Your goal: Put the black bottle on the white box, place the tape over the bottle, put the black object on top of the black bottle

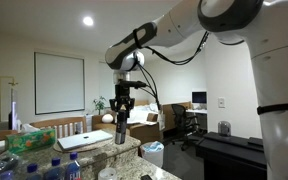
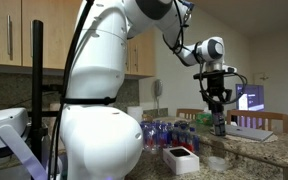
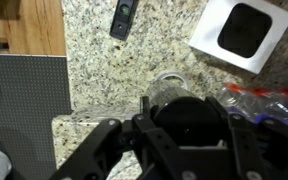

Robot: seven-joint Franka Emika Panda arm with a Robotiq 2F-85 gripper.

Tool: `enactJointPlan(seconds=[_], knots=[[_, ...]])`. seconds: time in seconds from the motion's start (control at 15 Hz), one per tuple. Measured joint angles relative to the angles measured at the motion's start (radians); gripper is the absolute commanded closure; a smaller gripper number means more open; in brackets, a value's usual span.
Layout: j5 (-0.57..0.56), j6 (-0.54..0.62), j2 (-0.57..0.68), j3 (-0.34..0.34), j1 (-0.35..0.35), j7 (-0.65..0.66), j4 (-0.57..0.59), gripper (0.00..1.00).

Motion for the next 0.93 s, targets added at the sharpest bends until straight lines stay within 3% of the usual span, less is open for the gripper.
enactJointPlan(seconds=[0.27, 0.53, 0.93], knots=[[0.008, -0.025, -0.073, 0.109, 0.106, 0.022, -0.055, 0.69], [0.0, -0.022, -0.003, 0.195, 0.204, 0.202, -0.049, 0.69], [-0.011, -0.024, 0.165, 0.199, 0.257, 0.416, 0.017, 0.69]])
